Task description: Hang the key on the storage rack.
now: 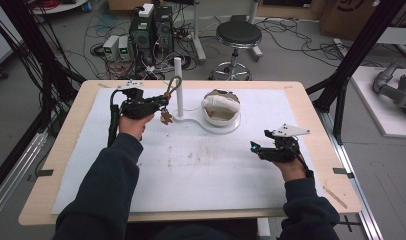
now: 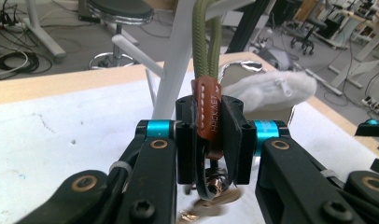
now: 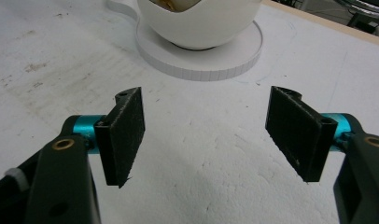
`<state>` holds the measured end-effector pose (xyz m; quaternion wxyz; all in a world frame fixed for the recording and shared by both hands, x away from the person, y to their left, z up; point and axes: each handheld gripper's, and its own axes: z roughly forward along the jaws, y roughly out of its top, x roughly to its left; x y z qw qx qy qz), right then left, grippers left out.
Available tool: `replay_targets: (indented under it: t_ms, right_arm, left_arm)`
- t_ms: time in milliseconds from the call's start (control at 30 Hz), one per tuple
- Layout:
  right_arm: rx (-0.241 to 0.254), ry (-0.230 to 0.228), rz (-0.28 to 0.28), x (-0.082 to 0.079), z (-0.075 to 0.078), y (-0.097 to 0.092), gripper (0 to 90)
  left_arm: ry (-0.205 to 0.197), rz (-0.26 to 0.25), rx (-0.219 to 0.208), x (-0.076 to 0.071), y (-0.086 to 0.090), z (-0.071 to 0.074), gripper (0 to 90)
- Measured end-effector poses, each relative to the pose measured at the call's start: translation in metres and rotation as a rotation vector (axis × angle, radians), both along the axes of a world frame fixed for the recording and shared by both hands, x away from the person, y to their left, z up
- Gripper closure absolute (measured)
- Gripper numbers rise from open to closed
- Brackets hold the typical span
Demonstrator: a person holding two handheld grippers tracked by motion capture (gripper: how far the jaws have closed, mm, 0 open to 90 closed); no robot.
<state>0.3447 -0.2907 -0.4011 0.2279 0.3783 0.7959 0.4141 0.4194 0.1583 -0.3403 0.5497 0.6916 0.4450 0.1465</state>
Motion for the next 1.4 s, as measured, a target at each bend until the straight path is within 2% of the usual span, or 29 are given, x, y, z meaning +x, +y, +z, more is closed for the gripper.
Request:
replay_targets:
  t_ms: [67, 200, 367, 433, 533, 600, 700, 767, 833, 867, 1000, 1100, 1300, 1400]
  right_arm:
    - [0.002, -0.002, -0.003, 0.000, 0.000, 0.000, 28.7]
    - [0.005, -0.002, -0.006, -0.001, 0.001, -0.002, 28.8]
    - [0.004, -0.002, -0.003, -0.001, 0.000, -0.002, 28.8]
    - [0.006, 0.002, -0.005, -0.002, 0.001, -0.001, 28.7]
    - [0.005, 0.003, -0.004, -0.001, 0.000, 0.000, 28.7]
    - [0.000, 0.007, -0.002, 0.000, 0.000, 0.000, 28.8]
    - [0.001, 0.006, -0.002, 0.000, 0.000, 0.000, 28.7]
    - [0.002, 0.005, -0.003, 0.000, 0.000, 0.000, 28.7]
    - [0.003, 0.007, -0.003, 0.000, -0.001, 0.000, 27.7]
    - [0.002, 0.005, -0.002, 0.000, -0.001, 0.000, 25.5]
    - [0.012, -0.008, -0.006, -0.001, -0.001, -0.003, 22.1]
    - [0.017, -0.007, -0.016, -0.003, 0.000, -0.006, 21.6]
    - [0.011, -0.007, -0.043, -0.009, -0.001, -0.014, 20.8]
    - [0.014, -0.001, -0.059, -0.012, -0.002, -0.020, 20.8]
  left_arm:
    - [0.003, -0.002, 0.014, 0.000, 0.002, -0.001, 75.5]
    - [-0.006, -0.020, 0.004, -0.006, 0.007, -0.006, 73.2]
    - [-0.019, -0.001, -0.025, -0.017, 0.026, -0.020, 61.1]
    - [-0.034, -0.001, -0.044, -0.023, 0.034, -0.024, 55.7]
    - [-0.079, -0.008, -0.064, -0.035, 0.043, -0.029, 45.8]
    - [-0.094, -0.001, -0.030, -0.043, 0.046, -0.033, 31.9]
    - [-0.126, -0.008, 0.019, -0.056, 0.052, -0.042, 22.7]
    - [-0.142, -0.021, 0.041, -0.063, 0.056, -0.048, 21.5]
    - [-0.189, -0.036, 0.084, -0.069, 0.060, -0.054, 21.5]
    - [-0.197, -0.042, 0.087, -0.072, 0.061, -0.057, 21.5]
    - [-0.194, -0.030, 0.069, -0.083, 0.067, -0.064, 21.3]
    - [-0.207, -0.018, 0.082, -0.088, 0.066, -0.065, 20.3]
    - [-0.212, 0.010, 0.116, -0.086, 0.064, -0.066, 17.4]
    - [-0.214, 0.022, 0.105, -0.086, 0.066, -0.066, 17.4]
